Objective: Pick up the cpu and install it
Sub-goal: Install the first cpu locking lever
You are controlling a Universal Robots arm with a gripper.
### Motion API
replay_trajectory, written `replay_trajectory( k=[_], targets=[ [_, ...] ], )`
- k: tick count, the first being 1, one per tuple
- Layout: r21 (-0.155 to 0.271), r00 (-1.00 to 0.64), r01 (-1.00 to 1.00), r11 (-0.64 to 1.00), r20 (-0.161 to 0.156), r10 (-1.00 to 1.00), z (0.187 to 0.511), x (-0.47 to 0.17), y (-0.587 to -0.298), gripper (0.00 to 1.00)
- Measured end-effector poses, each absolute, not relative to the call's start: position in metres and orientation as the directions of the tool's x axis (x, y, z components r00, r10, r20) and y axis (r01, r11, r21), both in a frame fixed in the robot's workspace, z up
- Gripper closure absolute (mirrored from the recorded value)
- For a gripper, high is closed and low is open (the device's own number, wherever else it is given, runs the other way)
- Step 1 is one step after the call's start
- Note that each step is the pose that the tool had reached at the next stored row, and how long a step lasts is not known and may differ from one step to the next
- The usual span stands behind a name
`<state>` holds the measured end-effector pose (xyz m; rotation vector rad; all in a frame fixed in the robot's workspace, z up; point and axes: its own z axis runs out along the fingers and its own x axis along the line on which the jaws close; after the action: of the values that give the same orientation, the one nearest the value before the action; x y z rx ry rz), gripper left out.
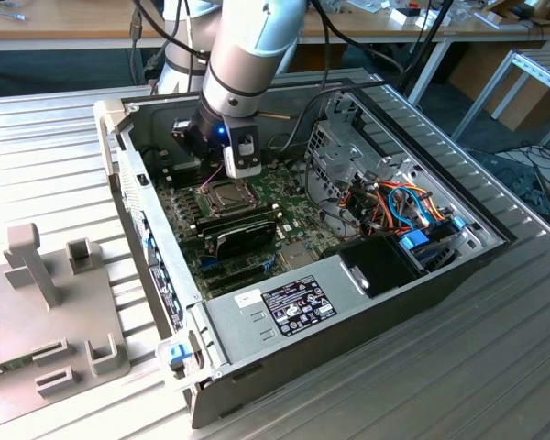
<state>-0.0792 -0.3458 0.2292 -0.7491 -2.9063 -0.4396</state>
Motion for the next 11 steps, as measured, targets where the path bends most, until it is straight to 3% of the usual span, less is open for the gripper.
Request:
replay_trajectory(
  k=[11],
  targets=[
    [0.260, -0.892, 0.449, 0.855, 0.179, 0.414, 0.2280, -0.0749, -0.3458, 0.89]
  ],
)
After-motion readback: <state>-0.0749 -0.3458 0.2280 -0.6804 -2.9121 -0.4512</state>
